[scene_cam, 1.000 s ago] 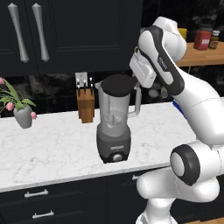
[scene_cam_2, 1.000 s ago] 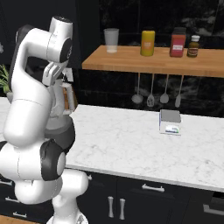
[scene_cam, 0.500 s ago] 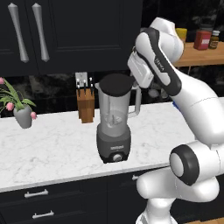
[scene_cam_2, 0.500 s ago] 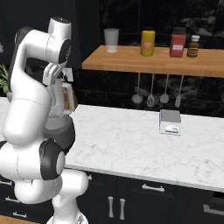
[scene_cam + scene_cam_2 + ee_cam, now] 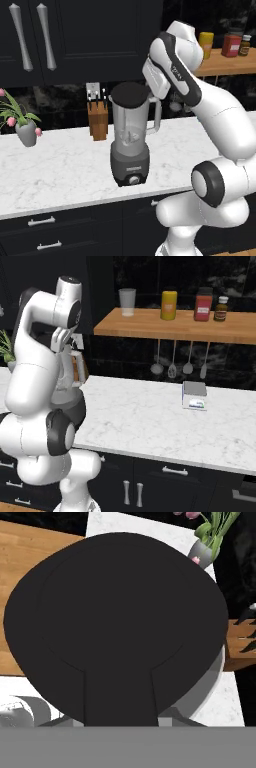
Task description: Close the lid blender by securely placing the lid on top.
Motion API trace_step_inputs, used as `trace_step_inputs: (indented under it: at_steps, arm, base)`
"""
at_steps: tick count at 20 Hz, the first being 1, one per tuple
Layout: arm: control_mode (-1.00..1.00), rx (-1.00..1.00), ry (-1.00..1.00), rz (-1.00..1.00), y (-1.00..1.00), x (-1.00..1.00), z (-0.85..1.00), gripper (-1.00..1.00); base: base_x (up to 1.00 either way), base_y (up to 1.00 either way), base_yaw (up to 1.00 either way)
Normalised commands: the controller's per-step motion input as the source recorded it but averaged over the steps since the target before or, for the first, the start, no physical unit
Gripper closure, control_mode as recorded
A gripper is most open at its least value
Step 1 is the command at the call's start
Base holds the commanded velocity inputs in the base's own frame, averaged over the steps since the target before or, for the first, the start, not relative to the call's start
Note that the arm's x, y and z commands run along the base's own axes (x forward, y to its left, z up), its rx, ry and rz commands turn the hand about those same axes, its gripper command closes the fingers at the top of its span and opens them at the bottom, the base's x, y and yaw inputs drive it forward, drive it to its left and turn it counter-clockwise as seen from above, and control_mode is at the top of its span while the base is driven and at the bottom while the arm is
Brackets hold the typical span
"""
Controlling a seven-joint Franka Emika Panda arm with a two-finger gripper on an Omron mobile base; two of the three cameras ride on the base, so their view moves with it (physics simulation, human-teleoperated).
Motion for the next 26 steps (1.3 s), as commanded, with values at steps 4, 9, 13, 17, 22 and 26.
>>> trace_step_inputs:
  at_steps: [4, 9, 13, 17, 22, 26]
  arm:
    - [-1.00, 0.00, 0.00, 0.00, 0.01, 0.26, 0.18, 1.00]
    - [-1.00, 0.00, 0.00, 0.03, 0.01, 0.16, 0.00, 1.00]
    - [-1.00, 0.00, 0.00, 0.07, 0.00, 0.02, 0.00, 1.00]
    - [-1.00, 0.00, 0.00, 0.06, 0.01, 0.13, 0.00, 1.00]
    - [-1.00, 0.00, 0.00, 0.03, 0.02, 0.19, 0.00, 1.00]
    - [-1.00, 0.00, 0.00, 0.00, 0.00, 0.00, -0.07, 1.00]
  base:
    - [0.00, 0.00, 0.00]
    - [0.00, 0.00, 0.00]
    - [0.00, 0.00, 0.00]
    - [0.00, 0.00, 0.00]
    - [0.00, 0.00, 0.00]
    - [0.00, 0.00, 0.00]
